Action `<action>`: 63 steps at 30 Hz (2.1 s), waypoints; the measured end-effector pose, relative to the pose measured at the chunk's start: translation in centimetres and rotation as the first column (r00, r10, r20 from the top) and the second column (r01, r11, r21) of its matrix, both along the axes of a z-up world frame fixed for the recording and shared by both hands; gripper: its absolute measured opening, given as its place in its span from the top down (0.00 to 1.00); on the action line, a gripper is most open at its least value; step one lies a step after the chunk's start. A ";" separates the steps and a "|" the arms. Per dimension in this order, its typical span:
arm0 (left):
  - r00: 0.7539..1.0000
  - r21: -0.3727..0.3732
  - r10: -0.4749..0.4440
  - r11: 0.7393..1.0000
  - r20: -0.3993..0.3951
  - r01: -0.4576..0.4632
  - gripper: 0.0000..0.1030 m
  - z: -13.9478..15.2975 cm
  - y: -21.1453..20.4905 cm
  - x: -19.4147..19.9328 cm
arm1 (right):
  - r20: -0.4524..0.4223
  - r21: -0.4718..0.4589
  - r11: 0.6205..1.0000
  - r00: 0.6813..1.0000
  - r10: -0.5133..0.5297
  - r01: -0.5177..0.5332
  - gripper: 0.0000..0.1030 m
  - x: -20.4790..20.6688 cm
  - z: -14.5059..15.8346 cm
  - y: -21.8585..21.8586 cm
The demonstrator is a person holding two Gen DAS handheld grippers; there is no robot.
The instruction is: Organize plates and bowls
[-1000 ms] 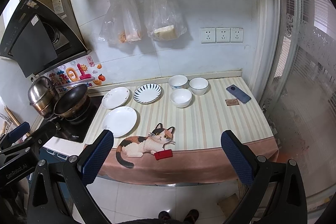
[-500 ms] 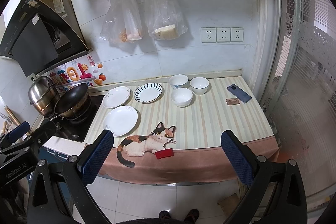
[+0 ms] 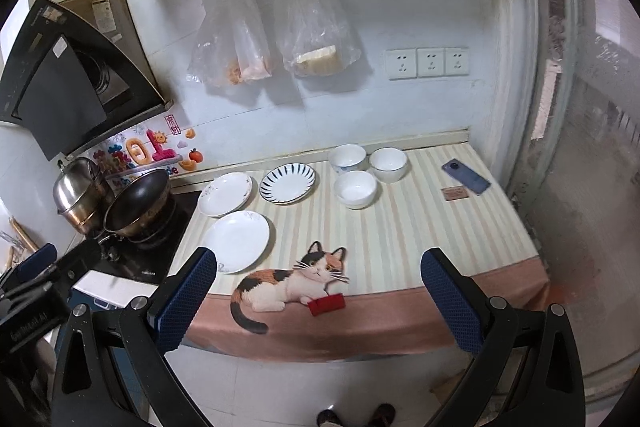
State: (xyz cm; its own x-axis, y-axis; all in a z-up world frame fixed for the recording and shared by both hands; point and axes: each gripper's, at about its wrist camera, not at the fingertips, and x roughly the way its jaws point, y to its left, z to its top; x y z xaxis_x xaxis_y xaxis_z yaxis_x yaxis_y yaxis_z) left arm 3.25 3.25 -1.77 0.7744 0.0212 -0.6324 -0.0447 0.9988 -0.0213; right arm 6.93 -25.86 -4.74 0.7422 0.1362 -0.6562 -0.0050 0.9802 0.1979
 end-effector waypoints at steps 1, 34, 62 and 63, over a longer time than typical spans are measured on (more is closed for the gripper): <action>1.000 0.010 0.014 1.000 -0.012 -0.013 0.00 -1.1 1.0 1.4 | -0.018 0.005 1.000 1.000 0.004 -0.004 0.00 1.1 -0.8 0.4; 0.732 -0.130 0.075 0.967 -0.677 -0.219 0.56 -37.1 17.2 36.0 | -0.564 0.338 0.889 0.690 0.453 -0.307 0.71 43.5 -41.5 20.5; 0.816 -0.192 -0.058 0.979 -0.575 -0.065 0.63 -32.4 8.9 33.7 | -0.539 0.300 0.922 0.754 0.375 -0.244 0.84 39.4 -36.5 11.2; 0.816 -0.197 -0.071 0.979 -0.573 -0.053 0.63 -32.2 8.0 33.7 | -0.538 0.297 0.926 0.760 0.364 -0.234 0.84 39.1 -36.2 10.3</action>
State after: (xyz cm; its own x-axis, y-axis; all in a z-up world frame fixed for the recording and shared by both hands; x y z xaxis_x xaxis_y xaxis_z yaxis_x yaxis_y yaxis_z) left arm 36.99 11.25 -34.00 0.2675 -0.1549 -0.9510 -0.1019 0.9769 -0.1878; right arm 45.98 -15.59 -40.90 0.1344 0.4620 -0.8766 -0.1129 0.8860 0.4497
